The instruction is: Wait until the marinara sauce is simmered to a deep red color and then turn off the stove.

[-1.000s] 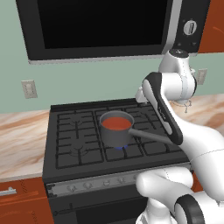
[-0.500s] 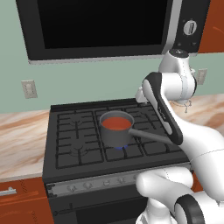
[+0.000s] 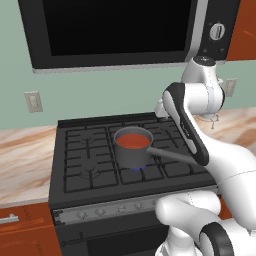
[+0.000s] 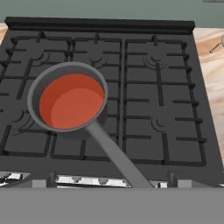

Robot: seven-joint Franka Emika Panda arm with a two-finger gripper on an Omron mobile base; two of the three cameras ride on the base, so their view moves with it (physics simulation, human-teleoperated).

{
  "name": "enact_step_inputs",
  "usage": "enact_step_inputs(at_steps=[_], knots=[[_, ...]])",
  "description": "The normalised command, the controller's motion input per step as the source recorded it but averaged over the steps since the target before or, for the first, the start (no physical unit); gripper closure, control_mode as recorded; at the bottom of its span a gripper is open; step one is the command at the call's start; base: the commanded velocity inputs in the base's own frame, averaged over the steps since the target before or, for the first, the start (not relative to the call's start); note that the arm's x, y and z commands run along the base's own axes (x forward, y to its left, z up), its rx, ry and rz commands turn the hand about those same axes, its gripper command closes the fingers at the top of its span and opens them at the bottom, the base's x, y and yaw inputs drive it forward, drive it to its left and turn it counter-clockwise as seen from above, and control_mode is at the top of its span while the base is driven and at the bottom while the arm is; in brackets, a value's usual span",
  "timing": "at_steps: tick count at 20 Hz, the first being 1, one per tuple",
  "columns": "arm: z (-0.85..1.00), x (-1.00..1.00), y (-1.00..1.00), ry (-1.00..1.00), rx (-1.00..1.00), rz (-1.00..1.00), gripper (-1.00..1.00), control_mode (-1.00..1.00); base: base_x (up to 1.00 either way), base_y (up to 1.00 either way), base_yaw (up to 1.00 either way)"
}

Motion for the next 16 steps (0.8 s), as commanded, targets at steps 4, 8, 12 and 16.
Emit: enact_step_inputs(at_steps=[4,8,12,16], knots=[[0.00,0.00,0.00,0.00,0.00,0.00,-1.00,-1.00,0.00,0.00,0.00],[0.00,0.00,0.00,0.00,0.00,0.00,-1.00,-1.00,0.00,0.00,0.00],[0.00,0.00,0.00,0.00,0.00,0.00,-1.00,-1.00,0.00,0.00,0.00],[0.00,0.00,0.00,0.00,0.00,0.00,-1.00,-1.00,0.00,0.00,0.00]])
